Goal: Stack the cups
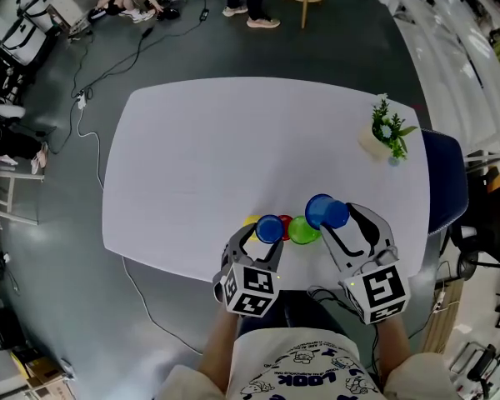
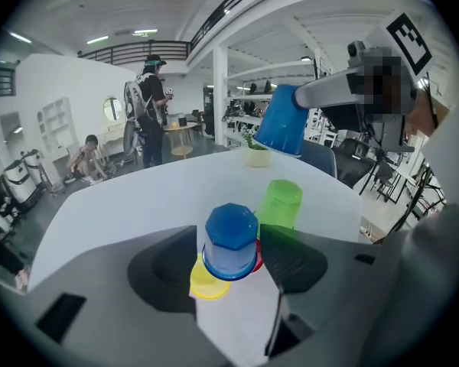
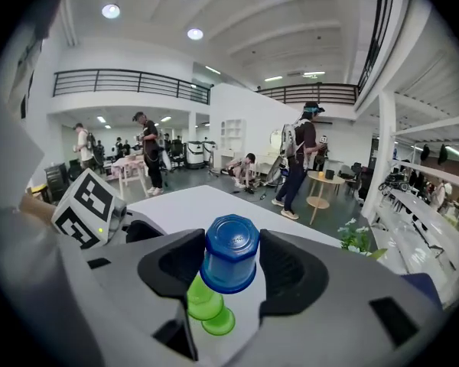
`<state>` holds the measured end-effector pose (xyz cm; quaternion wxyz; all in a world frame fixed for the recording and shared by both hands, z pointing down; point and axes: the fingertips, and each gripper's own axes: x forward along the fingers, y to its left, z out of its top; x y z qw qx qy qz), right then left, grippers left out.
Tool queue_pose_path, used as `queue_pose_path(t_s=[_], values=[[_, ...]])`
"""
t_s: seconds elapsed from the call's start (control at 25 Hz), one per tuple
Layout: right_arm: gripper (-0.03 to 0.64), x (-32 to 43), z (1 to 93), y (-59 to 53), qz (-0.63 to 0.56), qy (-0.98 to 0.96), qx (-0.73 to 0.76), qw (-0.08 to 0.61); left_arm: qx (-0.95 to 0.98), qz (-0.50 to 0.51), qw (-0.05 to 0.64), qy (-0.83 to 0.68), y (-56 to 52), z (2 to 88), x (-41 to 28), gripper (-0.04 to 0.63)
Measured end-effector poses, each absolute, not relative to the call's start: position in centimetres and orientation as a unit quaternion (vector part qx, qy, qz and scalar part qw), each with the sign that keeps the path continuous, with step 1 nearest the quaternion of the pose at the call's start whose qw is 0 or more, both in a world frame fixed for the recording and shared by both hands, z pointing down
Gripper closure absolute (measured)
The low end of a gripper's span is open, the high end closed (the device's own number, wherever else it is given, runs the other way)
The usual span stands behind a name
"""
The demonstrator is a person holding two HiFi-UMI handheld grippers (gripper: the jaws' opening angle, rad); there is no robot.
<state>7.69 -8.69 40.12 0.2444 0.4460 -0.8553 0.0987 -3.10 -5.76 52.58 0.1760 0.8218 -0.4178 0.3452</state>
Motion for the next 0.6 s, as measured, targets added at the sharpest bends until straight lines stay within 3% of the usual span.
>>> queue_pose_path(t_s=[0.6], values=[[0.374, 1.0, 41.8, -5.5, 0.078, -0.891, 0.331, 0.300, 0.805, 0.289, 0.232, -0.463, -2.6, 50.9, -7.3, 0.354]])
